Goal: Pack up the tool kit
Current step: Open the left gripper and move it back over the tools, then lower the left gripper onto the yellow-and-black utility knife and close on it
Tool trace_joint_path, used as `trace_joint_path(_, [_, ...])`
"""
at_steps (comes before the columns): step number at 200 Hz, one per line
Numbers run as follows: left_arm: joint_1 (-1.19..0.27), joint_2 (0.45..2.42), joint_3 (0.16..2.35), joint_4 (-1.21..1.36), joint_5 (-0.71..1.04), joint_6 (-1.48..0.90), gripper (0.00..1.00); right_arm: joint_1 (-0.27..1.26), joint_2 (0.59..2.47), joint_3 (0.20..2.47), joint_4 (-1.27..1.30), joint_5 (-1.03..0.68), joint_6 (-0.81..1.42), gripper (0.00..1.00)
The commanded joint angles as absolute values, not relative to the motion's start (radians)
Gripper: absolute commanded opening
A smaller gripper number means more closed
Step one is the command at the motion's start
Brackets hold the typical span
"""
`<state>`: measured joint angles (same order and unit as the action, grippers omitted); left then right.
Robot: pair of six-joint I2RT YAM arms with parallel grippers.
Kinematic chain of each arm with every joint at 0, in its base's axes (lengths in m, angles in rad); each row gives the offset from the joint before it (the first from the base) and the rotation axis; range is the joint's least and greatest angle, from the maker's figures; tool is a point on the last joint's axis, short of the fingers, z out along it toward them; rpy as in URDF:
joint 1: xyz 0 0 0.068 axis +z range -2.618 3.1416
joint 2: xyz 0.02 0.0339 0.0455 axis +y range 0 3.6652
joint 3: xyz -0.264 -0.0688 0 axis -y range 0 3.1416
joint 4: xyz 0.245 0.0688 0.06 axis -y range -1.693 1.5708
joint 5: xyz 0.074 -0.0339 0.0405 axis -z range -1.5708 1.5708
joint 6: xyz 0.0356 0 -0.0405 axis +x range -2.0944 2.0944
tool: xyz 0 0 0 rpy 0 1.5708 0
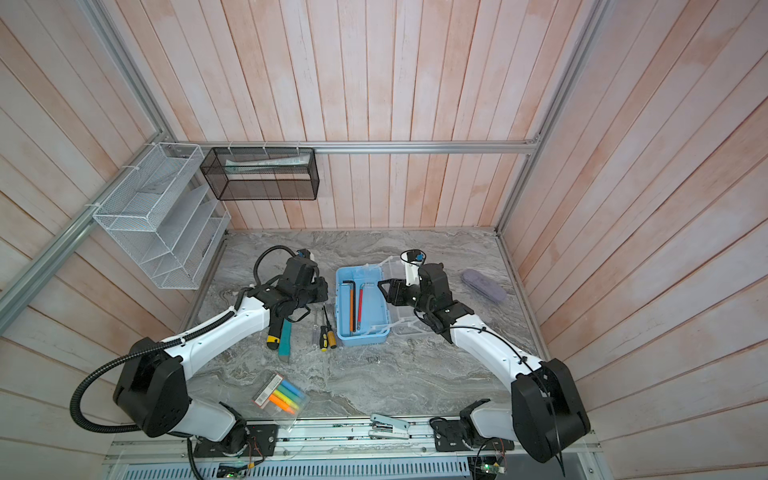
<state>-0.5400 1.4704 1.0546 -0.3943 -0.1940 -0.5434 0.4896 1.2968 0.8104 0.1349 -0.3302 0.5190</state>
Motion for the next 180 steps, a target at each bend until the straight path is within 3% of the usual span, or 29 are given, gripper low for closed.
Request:
trace_joint_path(1, [-0.507, 1.378, 0.983, -0.507, -0.301, -0.548, 0.4, 0.528, 1.279, 0.836, 0.094, -0.307, 0.494, 0.58])
trace_joint_path(29, [-0.458, 1.287, 0.892, -0.563, -0.308, -0.551, 0.47, 0.559, 1.306, 0.836, 0.102, -0.312, 0.508, 0.58])
trace_joint_path(75, [-0.343, 1.238, 0.779, -0.56, -0.264, -0.523, 0.51, 0.587, 1.363, 0.836, 0.13, -0.33, 0.521, 0.58])
trace_joint_path(180, [-0.246, 1.396, 0.719, -0.437, -0.193, -0.529, 0.52, 0.588, 1.387, 0.801, 0.159, -0.322, 0.523, 0.58])
